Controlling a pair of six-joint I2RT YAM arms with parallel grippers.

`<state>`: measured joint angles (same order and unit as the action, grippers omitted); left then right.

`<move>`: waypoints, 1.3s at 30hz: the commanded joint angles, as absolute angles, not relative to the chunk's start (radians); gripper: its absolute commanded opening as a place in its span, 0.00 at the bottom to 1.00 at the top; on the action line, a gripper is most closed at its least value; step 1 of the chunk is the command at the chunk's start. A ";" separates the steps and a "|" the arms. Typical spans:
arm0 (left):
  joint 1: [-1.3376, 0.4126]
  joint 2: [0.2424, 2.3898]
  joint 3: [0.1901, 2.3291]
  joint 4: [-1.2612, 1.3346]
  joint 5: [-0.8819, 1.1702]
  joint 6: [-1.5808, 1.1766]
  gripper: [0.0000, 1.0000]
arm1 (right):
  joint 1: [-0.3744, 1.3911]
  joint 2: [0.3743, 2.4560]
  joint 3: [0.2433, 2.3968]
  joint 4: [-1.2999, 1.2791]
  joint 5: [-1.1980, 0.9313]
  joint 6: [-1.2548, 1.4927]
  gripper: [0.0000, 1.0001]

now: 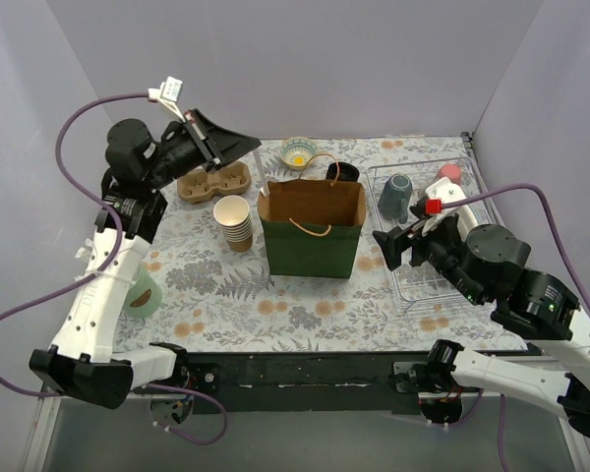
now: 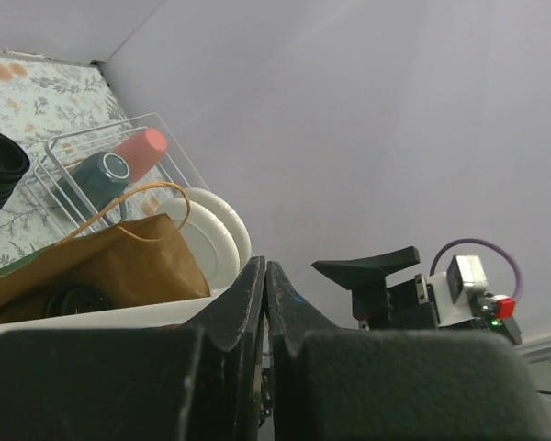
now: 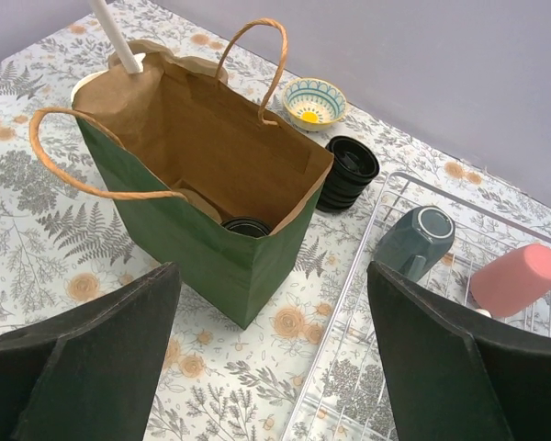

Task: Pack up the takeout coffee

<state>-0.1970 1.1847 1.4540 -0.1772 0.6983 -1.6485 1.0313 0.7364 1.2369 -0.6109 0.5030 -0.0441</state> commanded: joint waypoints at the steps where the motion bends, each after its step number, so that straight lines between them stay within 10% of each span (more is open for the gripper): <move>1: -0.287 1.206 1.442 -0.159 0.582 -1.566 0.00 | 1.028 0.710 1.287 -0.609 0.526 -0.020 0.89; 13: -0.327 1.192 1.345 -0.213 0.512 -1.488 0.00 | 1.028 0.669 1.266 -0.660 0.549 0.054 0.88; 17: -0.328 1.190 1.336 -0.296 0.456 -1.395 0.13 | 1.028 0.676 1.270 -0.667 0.548 0.054 0.88; 24: -0.330 1.175 1.380 -0.428 0.391 -1.321 0.66 | 1.028 0.736 1.324 -0.742 0.558 0.127 0.89; 26: -0.328 1.163 1.406 -0.455 0.388 -1.301 0.98 | 1.028 0.779 1.368 -0.796 0.548 0.164 0.90; 39: -0.328 0.876 1.249 -0.490 0.494 -1.184 0.98 | 1.028 0.905 1.493 -0.862 0.445 0.653 0.90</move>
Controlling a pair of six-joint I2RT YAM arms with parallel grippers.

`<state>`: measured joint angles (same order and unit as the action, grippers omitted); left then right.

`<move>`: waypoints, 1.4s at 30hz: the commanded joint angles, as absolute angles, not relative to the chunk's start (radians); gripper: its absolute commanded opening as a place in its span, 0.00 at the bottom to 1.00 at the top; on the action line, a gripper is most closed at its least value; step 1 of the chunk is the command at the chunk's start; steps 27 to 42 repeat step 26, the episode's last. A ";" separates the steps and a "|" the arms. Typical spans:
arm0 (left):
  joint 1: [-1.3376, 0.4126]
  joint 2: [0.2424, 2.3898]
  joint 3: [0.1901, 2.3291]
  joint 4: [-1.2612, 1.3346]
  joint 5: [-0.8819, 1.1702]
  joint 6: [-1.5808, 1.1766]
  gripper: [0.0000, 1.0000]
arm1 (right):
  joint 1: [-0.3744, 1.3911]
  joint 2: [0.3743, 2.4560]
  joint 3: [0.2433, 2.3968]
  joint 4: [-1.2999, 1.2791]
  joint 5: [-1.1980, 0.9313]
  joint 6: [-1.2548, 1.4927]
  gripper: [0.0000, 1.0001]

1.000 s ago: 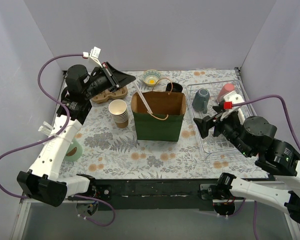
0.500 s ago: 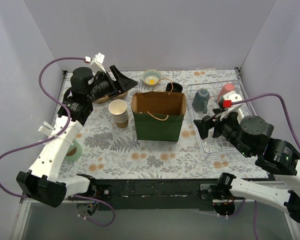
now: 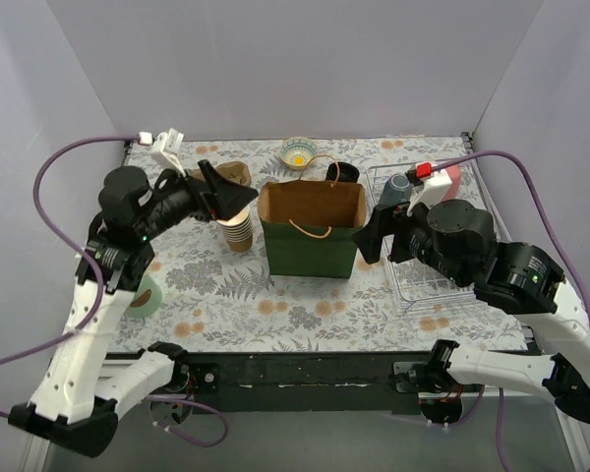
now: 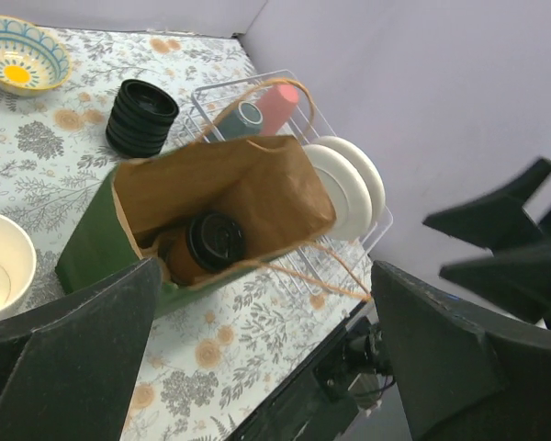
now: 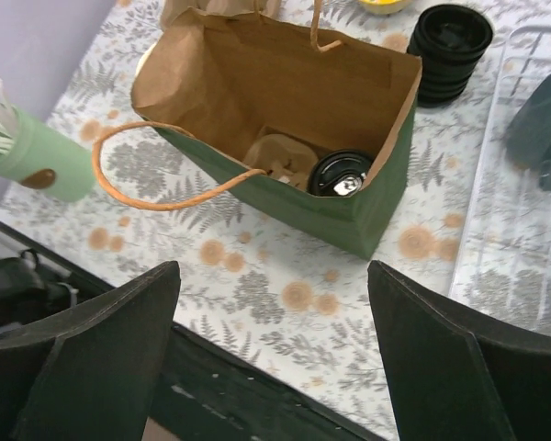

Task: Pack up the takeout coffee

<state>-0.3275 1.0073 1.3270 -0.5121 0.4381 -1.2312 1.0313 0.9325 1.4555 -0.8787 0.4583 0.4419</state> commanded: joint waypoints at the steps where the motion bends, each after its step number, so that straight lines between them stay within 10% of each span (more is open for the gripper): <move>1: -0.328 0.827 1.205 -0.480 0.503 -1.190 0.98 | 1.028 0.899 1.473 -0.842 0.446 0.670 0.91; 42: -0.328 0.664 1.061 -0.413 0.560 -1.302 0.98 | 1.028 0.813 1.358 -0.752 0.440 0.690 0.89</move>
